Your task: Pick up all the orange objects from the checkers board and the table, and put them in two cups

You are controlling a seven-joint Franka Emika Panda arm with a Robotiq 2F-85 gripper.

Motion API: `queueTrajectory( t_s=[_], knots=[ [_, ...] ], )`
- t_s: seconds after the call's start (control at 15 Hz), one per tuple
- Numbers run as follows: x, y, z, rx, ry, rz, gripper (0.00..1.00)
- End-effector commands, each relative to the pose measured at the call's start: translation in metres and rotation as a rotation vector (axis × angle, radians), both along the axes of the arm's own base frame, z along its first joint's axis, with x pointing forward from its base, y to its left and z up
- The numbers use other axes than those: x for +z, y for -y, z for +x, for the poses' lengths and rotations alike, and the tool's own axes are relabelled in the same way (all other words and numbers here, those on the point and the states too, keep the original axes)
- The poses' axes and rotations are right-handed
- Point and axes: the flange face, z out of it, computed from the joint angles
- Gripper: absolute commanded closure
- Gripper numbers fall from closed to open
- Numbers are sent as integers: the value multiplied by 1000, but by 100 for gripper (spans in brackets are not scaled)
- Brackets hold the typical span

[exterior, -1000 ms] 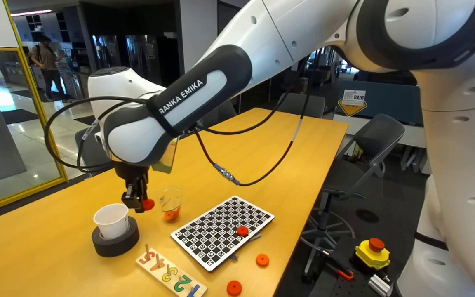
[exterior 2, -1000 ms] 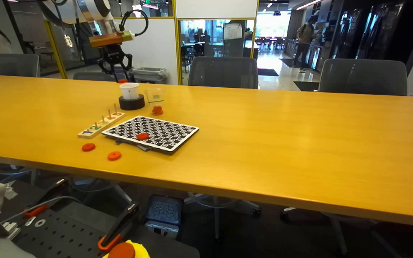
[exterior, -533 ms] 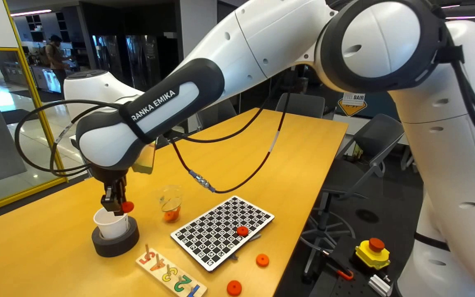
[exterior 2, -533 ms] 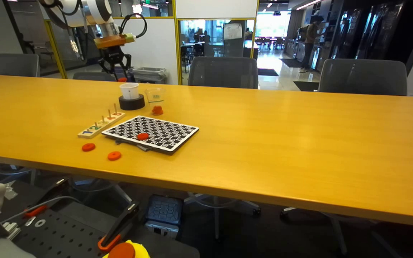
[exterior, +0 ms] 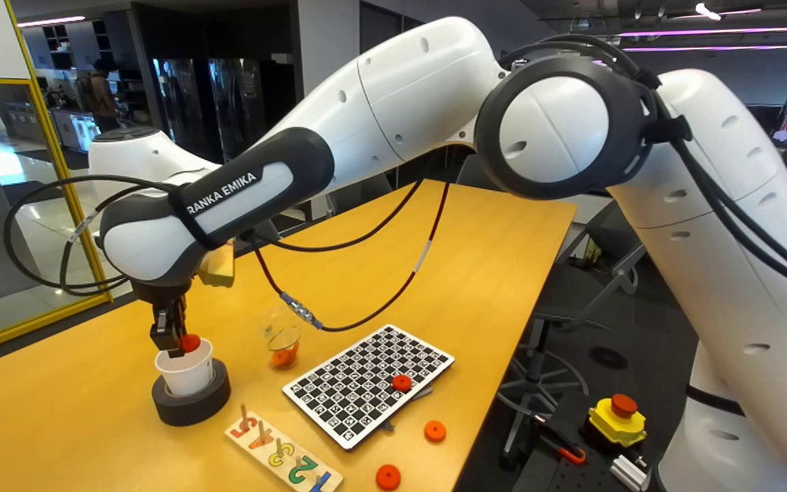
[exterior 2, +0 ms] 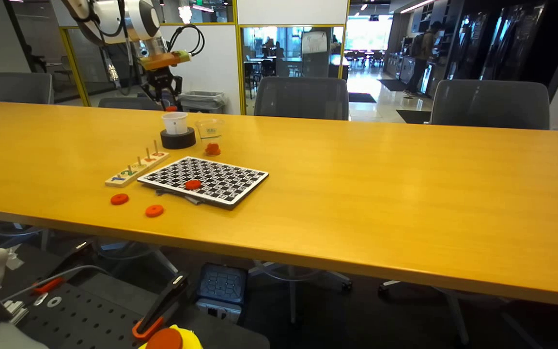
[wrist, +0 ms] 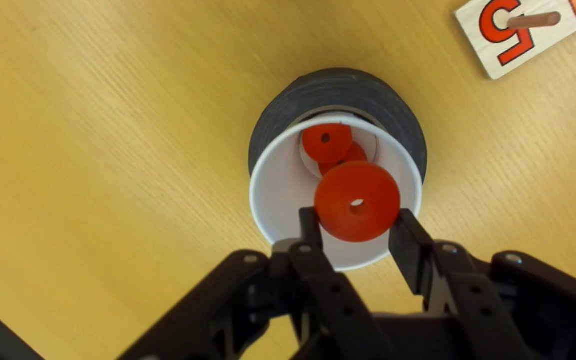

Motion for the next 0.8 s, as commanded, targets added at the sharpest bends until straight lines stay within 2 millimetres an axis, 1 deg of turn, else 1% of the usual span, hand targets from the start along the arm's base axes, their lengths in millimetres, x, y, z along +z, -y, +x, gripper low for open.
queueTrajectory(
  t_s=[0.0,0.13,0.2,0.27,0.33,0.4,0.47,0.67,0.73],
  knots=[
    [2,-8,21,40,-8,5,79],
    [0,-10,25,48,-14,3,79],
    [0,-11,26,48,-19,2,66],
    [-1,-12,27,49,-23,3,35],
    [-1,-13,27,53,-24,0,34],
    [0,-14,27,54,-24,-1,29],
    [0,-15,27,55,-24,-6,20],
    [9,-14,24,45,-17,-15,1],
    [13,-12,22,32,-12,-24,0]
  ],
)
